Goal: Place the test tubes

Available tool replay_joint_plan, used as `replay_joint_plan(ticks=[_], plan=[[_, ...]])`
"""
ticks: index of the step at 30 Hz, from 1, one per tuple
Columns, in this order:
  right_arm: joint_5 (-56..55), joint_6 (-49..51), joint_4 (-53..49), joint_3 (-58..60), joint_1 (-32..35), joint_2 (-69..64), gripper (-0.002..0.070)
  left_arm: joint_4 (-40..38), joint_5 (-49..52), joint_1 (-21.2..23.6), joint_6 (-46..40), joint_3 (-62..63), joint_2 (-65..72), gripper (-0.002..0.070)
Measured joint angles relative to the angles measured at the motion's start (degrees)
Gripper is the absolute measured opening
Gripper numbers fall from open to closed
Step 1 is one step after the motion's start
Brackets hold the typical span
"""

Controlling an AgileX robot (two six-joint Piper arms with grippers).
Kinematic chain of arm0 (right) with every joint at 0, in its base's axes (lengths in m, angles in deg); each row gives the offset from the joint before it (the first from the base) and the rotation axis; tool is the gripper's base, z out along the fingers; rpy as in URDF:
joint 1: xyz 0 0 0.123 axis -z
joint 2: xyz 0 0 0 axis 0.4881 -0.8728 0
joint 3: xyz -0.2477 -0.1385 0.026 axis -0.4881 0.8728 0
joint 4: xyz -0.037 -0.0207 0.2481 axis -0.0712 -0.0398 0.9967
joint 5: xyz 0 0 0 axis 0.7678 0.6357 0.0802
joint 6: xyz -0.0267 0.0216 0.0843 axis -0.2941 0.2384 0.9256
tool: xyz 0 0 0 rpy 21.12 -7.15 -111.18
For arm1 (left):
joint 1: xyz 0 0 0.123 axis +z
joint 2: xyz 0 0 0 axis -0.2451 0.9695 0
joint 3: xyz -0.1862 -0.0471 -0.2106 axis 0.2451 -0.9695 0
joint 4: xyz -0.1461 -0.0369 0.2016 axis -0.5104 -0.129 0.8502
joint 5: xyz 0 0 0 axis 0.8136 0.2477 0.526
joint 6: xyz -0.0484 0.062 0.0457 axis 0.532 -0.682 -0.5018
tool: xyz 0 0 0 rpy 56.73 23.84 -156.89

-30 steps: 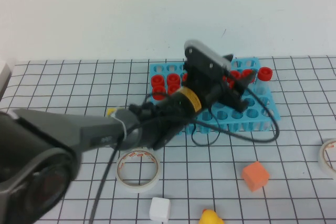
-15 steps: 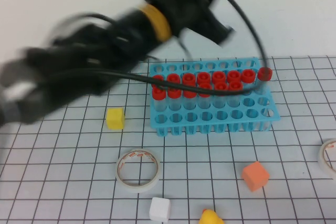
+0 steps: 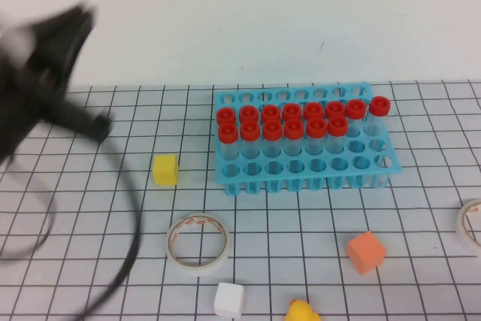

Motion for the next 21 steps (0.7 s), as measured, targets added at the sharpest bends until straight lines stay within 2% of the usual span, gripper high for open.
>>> replay_joint_plan(ticks=[11, 21], plan=[[0.0, 0.0, 0.0, 0.0, 0.0, 0.0, -0.0001, -10.8, -2.8, 8.3, -3.8, -24.5, -26.8, 0.0000], [0.0, 0.0, 0.0, 0.0, 0.0, 0.0, -0.0001, -12.0, -2.9, 9.6, -3.8, -32.8, -42.6, 0.0000]])
